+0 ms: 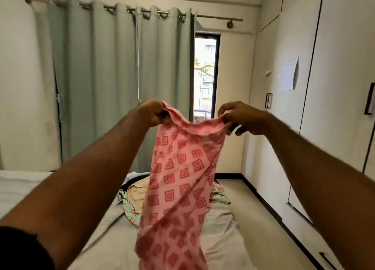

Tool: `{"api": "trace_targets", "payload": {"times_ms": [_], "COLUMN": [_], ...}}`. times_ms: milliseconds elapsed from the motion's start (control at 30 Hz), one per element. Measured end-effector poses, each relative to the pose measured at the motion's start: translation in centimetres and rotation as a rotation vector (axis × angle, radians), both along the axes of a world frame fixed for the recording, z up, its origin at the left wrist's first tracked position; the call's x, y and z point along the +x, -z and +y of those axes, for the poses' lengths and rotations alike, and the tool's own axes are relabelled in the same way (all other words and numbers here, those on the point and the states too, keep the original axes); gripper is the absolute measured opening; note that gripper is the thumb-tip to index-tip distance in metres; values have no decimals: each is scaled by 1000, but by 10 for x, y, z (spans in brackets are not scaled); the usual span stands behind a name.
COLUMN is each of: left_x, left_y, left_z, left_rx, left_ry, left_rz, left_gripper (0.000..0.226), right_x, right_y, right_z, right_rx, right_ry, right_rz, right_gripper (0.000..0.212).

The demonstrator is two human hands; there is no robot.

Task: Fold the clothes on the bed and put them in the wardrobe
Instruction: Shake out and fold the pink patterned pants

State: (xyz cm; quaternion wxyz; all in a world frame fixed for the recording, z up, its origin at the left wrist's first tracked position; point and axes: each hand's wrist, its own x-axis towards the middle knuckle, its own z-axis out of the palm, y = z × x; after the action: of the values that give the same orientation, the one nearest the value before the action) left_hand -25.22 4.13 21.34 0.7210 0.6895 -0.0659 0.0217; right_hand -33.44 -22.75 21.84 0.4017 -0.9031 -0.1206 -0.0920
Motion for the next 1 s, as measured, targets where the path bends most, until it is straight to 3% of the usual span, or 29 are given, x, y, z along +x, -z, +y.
{"api": "trace_targets", "payload": {"times_ms": [133,233,367,533,667,800,900,1000], "left_x": [12,17,11,10,15,31,41,44], "left_y": [12,15,7,8,19,33,35,31], "left_z": [-19,-8,10,5,19,31,41,53], "left_rx": [21,346,915,1137,1143,1055,799,614], "left_ry": [-206,-255,-169,71,240,139,30,218], "left_rz": [-93,-285,-450,-497,-419,-381,-382,-237], "left_gripper": [22,23,28,23,19,13,10,11], "right_x": [3,6,9,8,21,32,35,32], "right_y": [16,20,28,38,47,45,33,24], "right_z": [-5,-22,-39,-56,-70,-68,-71,-76], "right_rx": [90,117,-147,-164,210,385,312,135], "right_ry": [33,118,424,463,495,371,165,-31], "right_rz": [134,213,244,400,345,270,248,360], "right_gripper": [8,11,8,18,25,24,20,16]}}
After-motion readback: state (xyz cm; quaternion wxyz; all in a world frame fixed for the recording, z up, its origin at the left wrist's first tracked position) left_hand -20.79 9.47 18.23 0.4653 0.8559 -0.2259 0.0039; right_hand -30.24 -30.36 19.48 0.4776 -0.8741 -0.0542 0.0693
